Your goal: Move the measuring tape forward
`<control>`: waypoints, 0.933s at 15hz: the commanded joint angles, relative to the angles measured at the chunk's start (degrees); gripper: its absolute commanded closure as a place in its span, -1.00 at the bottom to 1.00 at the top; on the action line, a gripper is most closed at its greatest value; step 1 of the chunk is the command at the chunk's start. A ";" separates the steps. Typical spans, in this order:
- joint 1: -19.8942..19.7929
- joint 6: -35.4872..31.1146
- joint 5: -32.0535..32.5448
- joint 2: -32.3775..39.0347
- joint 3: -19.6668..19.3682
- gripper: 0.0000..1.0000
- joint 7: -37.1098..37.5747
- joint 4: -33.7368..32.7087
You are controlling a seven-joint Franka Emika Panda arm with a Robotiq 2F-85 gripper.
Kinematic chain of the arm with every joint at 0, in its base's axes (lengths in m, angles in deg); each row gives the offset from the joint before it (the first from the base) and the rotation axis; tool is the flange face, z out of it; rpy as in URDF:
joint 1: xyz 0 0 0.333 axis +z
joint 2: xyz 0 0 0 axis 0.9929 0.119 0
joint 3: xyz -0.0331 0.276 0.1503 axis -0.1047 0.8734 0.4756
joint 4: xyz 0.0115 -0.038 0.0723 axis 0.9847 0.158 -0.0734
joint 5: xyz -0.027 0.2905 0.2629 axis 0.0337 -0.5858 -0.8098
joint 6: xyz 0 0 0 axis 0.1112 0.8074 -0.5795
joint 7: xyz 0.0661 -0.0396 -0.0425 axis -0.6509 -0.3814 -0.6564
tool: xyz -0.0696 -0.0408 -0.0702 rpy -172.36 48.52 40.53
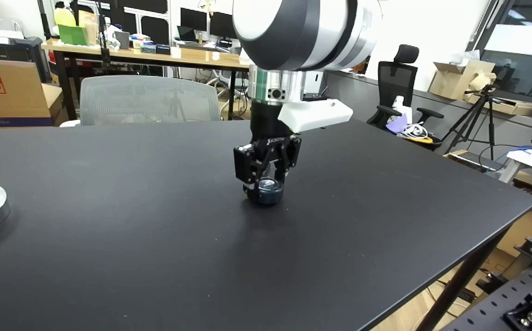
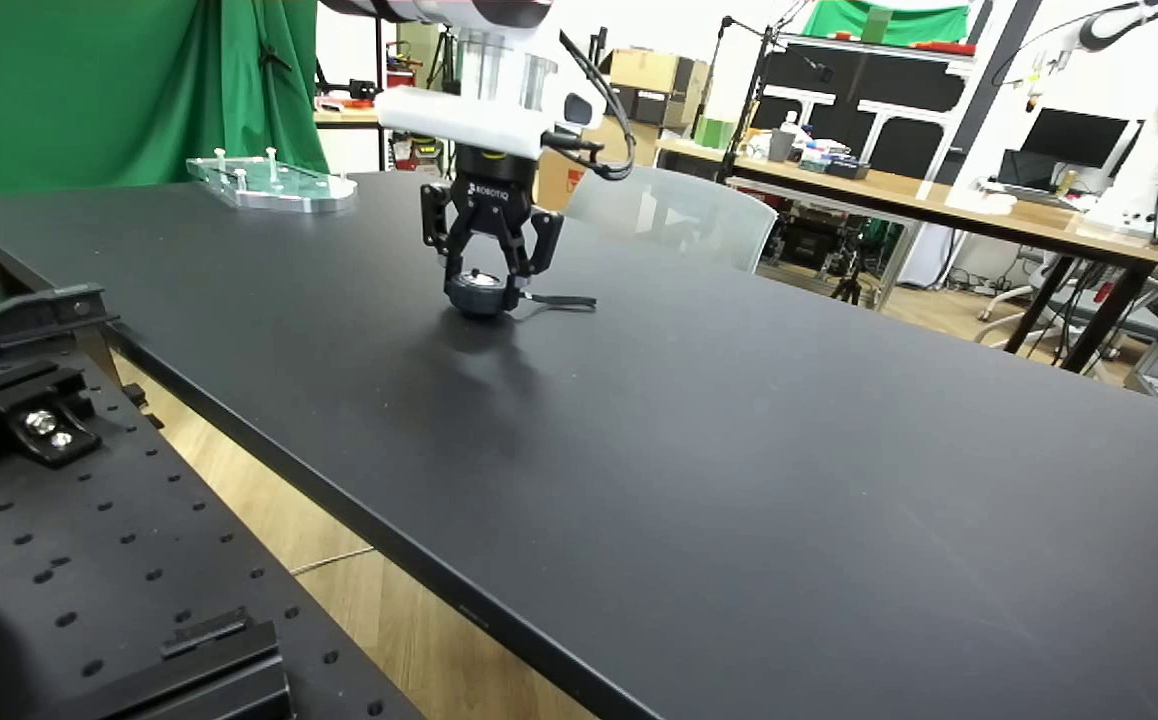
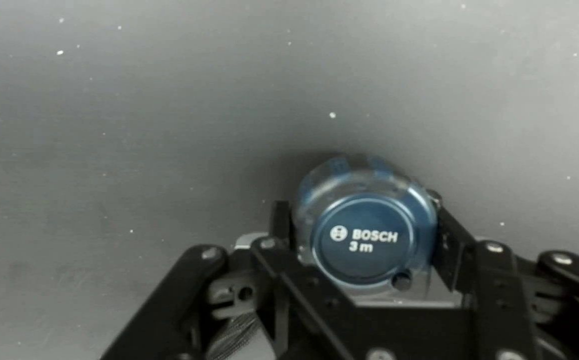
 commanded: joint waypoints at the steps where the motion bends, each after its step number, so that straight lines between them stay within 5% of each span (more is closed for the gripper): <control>1: -1.85 0.52 -4.98 -0.76 1.89 0.15 1.33 -0.68; 5: -2.28 1.49 -8.98 -2.42 1.01 0.15 3.54 -1.37; 14: -2.10 4.53 -4.90 -10.30 -6.11 0.15 9.98 2.77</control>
